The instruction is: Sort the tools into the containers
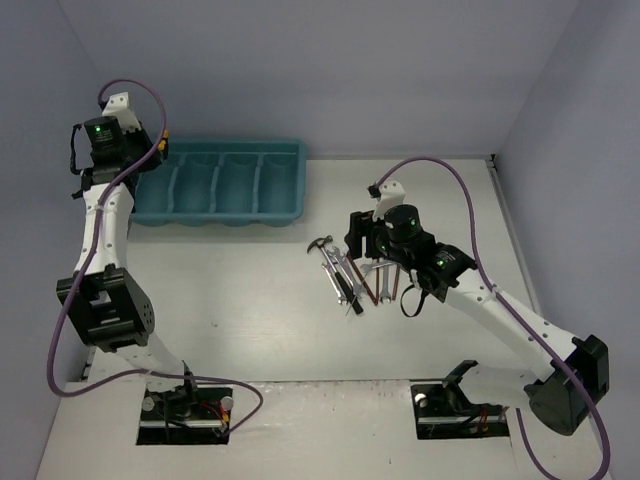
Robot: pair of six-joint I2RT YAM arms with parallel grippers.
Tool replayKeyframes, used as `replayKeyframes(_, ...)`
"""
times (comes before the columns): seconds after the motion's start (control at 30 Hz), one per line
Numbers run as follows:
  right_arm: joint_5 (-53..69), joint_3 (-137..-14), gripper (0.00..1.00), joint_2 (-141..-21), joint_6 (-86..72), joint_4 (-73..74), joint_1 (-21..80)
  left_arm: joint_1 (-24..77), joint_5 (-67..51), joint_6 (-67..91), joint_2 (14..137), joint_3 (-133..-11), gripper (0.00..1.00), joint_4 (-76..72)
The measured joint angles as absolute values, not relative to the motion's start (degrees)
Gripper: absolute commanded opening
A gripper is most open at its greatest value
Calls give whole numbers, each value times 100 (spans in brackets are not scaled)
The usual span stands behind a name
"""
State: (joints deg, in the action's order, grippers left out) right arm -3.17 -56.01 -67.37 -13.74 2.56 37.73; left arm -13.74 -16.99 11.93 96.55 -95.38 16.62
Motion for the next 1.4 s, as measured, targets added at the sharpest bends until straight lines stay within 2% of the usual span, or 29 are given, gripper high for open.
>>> replayKeyframes(0.37,-127,-5579,61,-7086,-1339,443,3458,-1772,-1842,947,11515,-10709,0,1036)
replayKeyframes(0.8,-102,-5592,61,-7568,-1315,583,3371,-1772,-1735,1126,12786,-10771,1,124)
replayKeyframes(0.97,-107,-5592,61,-7568,-1312,594,3362,-1792,-1612,1244,12787,-10713,14,-116)
replayKeyframes(1.07,-127,-5592,61,-7564,-1285,629,3344,-1867,-1562,1334,12766,-10524,16,-285)
replayKeyframes(1.23,-145,-5592,61,-7552,-1241,706,3334,-2107,-1511,1498,12747,-10084,27,-334)
replayKeyframes(1.33,-184,-5592,61,-7540,-1218,728,3334,-2217,-1482,1559,12728,-9924,48,-330)
replayKeyframes(1.4,-241,-5592,61,-7533,-1205,750,3334,-2269,-1521,1622,12679,-9848,53,-305)
